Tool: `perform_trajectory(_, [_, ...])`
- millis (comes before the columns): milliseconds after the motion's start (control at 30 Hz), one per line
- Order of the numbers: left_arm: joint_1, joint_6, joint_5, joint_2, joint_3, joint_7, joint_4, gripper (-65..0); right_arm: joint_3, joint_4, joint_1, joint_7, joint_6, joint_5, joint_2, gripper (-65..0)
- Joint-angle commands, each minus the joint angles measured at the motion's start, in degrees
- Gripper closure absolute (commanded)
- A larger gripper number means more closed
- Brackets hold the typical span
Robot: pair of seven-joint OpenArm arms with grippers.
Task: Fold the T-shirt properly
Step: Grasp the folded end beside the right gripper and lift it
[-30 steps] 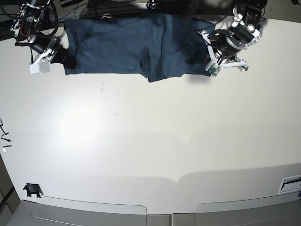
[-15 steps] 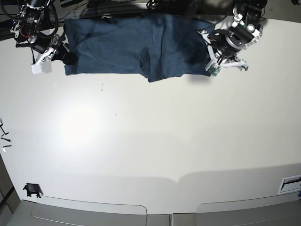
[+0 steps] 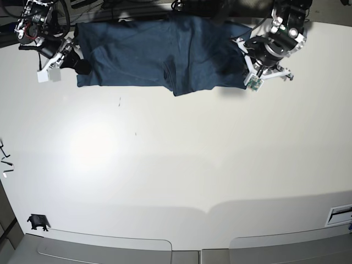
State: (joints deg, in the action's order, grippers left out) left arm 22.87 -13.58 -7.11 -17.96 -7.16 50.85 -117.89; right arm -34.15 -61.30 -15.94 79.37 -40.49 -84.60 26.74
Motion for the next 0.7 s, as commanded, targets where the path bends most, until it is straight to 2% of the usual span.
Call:
perform_trajectory(0, [0.0,0.1,0.0,-0.3,0.2,-0.8,-1.1,0.0,0.0,-1.3,0.0,0.6,0.5,-0.4,0.8,0.0])
perform_trajectory(200, [0.3,0.1,-0.4,-0.3,4.8,0.1,-1.1,0.0,0.1,-6.7,-0.1,0.6,0.5,-0.4,-0.3,0.0])
perform_trajectory(333, [1.8,0.1,-4.1,-0.3,11.0,0.0,-1.1,0.0,0.1,-12.6,-0.3,0.6,0.5,-0.4,-2.7,0.0])
perform_trajectory(433, [3.3,-0.3,-5.3,-0.3,15.2,0.1,-1.1,0.0,0.1,-18.9,-0.4,0.6,0.5,-0.4,-5.9,0.0])
perform_trajectory(667, [6.7,-3.0,-5.4,-0.3,21.6,0.1,-1.1,0.0,2.2,-35.9,-0.4,0.6,0.5,-0.4,-15.8,0.0])
